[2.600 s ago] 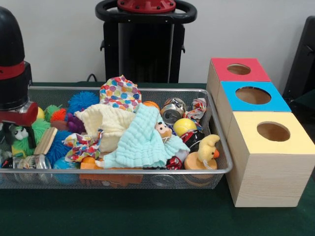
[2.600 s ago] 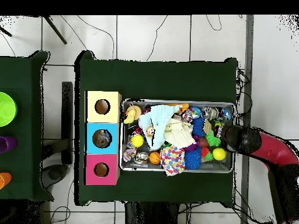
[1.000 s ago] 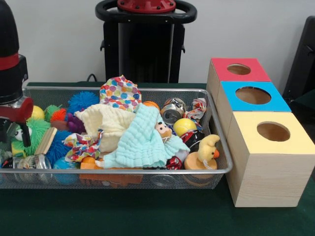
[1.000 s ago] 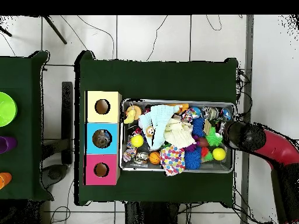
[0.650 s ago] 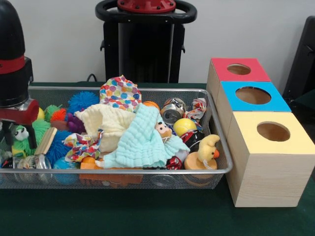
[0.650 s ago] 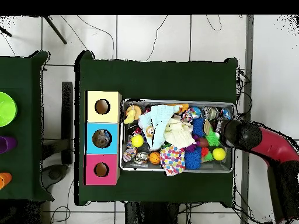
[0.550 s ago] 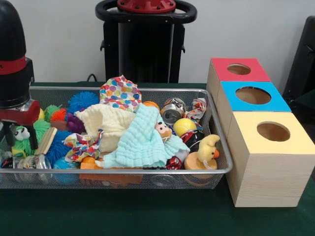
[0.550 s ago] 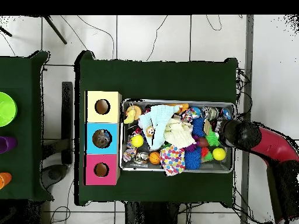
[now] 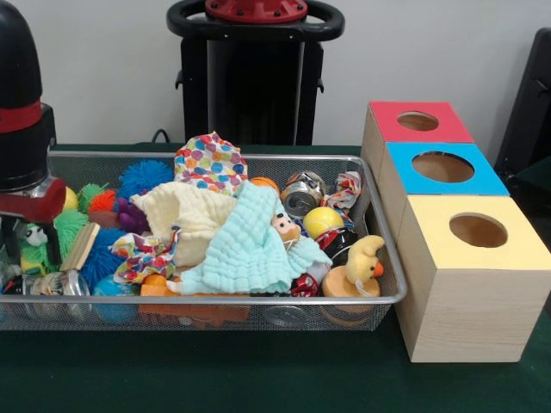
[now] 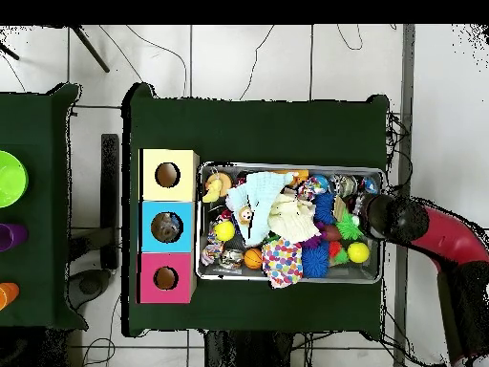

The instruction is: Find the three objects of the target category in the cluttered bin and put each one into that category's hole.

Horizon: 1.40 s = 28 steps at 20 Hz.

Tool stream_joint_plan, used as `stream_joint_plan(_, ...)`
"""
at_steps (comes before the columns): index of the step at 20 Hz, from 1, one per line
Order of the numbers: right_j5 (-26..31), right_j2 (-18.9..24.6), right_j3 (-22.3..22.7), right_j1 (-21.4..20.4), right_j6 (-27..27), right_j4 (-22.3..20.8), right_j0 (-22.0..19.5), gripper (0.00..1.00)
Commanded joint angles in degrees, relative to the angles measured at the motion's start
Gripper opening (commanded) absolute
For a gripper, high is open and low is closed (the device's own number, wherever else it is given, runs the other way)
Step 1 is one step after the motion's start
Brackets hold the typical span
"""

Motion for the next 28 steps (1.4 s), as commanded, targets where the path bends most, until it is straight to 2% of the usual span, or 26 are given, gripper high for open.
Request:
stream_joint_plan(1, 4.6, 3.9, -3.1, 2.7, -8.4, -1.1, -0.8, 1.00)
stream_joint_plan(10, 4.6, 4.4, -4.1, 3.9, -9.0, -1.2, -1.1, 1.00)
stream_joint_plan(28, 1.5, 5.7, -3.4, 5.8, -8.9, -1.8, -2.3, 1.00)
